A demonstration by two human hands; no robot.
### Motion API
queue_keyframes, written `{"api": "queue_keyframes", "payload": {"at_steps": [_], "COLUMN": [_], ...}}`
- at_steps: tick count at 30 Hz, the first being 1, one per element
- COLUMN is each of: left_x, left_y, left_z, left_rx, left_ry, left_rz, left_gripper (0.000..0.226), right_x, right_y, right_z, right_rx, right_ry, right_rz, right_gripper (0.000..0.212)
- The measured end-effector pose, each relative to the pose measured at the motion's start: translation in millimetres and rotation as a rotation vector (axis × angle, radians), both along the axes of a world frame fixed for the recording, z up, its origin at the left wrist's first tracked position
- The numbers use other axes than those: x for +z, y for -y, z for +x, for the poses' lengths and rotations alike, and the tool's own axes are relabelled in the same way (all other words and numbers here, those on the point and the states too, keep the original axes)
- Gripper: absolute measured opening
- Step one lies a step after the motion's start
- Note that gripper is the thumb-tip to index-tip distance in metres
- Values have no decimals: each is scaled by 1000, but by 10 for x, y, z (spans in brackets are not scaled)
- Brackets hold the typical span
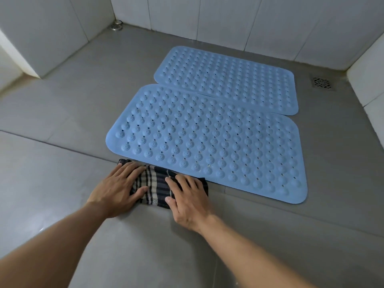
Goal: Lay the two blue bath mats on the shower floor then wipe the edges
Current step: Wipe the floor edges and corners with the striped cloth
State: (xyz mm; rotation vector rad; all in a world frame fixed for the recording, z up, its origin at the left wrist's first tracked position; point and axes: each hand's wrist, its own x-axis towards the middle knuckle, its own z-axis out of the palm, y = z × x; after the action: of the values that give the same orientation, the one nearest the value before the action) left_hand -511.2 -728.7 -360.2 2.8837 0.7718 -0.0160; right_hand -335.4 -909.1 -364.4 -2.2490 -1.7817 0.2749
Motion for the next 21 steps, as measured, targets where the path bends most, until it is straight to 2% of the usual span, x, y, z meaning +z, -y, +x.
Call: {"api": "queue_keyframes", "payload": {"at_steps": [10,16,21], "left_x": [72,167,236], "left_y": [-552,-974,-1338], "left_z": [-452,-715,-949], "left_rx": [70,48,110], "left_ry": [-103,-189,-281], "left_rz": [27,142,34], "left_gripper": [76,75,88], "right_x": [-35,10,85], "right_y": [-592,-1008,-1353], "right_z": [-450,-739,-934], "right_rx": [7,28,108], "right_ry": [-62,-109,-99], "right_rz": [-52,-98,-175], "right_gripper": [58,67,76]}}
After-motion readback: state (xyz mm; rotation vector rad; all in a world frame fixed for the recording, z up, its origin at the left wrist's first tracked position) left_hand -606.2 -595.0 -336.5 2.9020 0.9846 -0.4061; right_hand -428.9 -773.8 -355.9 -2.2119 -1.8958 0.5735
